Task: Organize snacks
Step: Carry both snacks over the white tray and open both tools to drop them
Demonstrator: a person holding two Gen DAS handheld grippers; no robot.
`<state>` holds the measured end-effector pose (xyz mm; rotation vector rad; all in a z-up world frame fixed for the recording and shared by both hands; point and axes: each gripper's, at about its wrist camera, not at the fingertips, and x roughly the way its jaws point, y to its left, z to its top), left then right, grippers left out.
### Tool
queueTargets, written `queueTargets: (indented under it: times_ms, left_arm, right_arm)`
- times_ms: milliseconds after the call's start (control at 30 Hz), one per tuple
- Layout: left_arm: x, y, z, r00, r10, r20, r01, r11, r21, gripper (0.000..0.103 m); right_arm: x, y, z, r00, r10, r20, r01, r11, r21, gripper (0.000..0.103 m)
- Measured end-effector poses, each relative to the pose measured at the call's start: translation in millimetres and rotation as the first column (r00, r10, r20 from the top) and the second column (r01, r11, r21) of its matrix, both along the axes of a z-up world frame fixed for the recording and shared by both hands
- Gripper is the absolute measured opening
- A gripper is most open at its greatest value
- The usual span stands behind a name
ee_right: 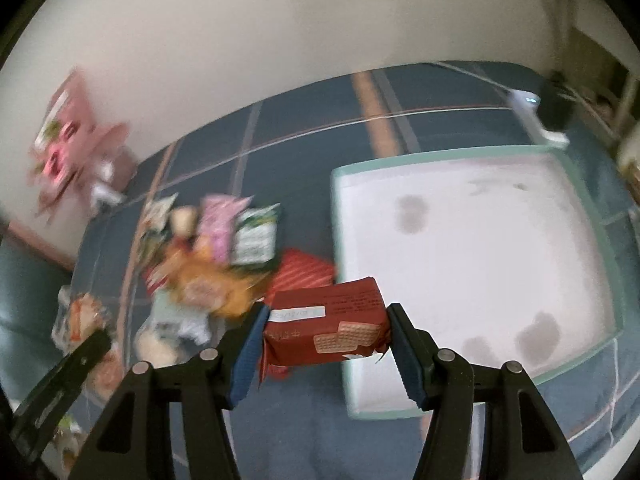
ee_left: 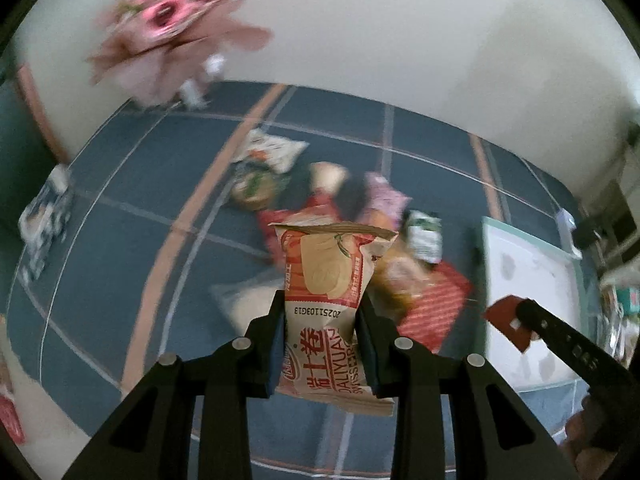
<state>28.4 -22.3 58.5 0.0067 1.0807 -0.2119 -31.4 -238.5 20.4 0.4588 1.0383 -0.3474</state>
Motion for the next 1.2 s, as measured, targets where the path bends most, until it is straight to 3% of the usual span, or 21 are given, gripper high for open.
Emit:
queueTargets:
  times_ms: [300, 633, 833, 1200]
  left_arm:
    - [1, -111, 13, 0.978, -0.205, 0.041, 0.206, 0.978, -0.017, 0.034]
    - [10, -208, -30, 0.936, -0.352, -0.005, 0.352, 0.936, -0.01, 0.034]
    - [17, -240, -53, 0.919, -0.393, -0.013, 0.393, 0.92, -0.005, 0.034]
    - [28, -258, -84, 0.912, -0.407, -0.04, 0.408, 0.913, 0.01, 0.034]
  right_arm:
    - [-25, -76, -9, 0.98, -0.198, 0.016, 0.198, 0.98, -0.01, 0.063]
    - [-37, -139, -18, 0.949, -0.313, 0.02, 0.314, 0.949, -0.043, 0.063]
    - [-40, -164, -26, 0.935, -0.353, 0.029, 0.354, 0.934, -0.046, 0.063]
    - [-39, -185, -30, 0.916, -0.398, 0.051, 0.4, 0.915, -0.052, 0.063]
